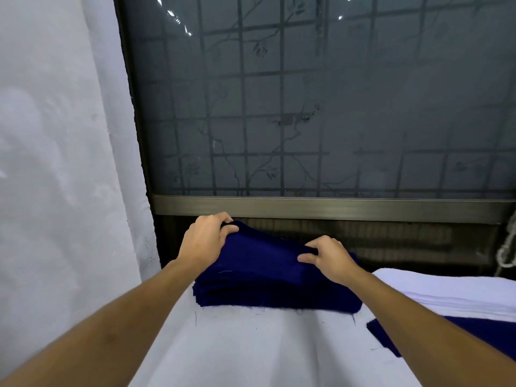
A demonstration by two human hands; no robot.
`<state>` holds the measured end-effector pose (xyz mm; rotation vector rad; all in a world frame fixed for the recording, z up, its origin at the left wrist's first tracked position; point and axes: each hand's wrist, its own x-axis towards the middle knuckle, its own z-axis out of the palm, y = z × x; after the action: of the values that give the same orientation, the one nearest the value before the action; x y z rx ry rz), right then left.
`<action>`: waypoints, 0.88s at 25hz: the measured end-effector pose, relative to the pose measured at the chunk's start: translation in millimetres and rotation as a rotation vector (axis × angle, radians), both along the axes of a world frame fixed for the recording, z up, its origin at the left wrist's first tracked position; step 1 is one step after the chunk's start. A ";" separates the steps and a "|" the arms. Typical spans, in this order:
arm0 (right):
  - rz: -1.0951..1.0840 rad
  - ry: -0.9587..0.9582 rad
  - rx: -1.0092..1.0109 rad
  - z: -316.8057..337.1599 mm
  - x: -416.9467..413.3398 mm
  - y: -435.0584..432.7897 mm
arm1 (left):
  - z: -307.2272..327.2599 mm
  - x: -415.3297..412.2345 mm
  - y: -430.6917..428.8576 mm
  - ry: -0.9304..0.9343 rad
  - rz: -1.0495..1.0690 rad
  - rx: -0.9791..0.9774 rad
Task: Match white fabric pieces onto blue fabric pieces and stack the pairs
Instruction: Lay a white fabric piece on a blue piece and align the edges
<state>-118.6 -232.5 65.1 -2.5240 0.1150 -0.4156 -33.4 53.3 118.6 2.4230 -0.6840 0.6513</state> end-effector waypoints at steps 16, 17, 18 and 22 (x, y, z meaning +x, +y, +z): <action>-0.115 0.274 0.312 -66.5 -192.1 -88.9 | -91.5 -76.7 12.3 0.341 0.087 -0.017; -0.120 0.279 0.330 -73.9 -200.5 -90.3 | -100.4 -80.4 10.4 0.350 0.092 -0.003; -0.131 0.280 0.349 -81.5 -208.9 -91.3 | -109.1 -84.6 8.7 0.367 0.092 0.010; -0.178 0.262 0.420 -107.5 -231.4 -93.4 | -143.4 -92.2 9.9 0.475 0.117 -0.003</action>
<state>-350.0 -325.8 -42.4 -2.1447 0.4792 -0.1087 -125.6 63.1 -24.8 2.4930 -0.3456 0.1037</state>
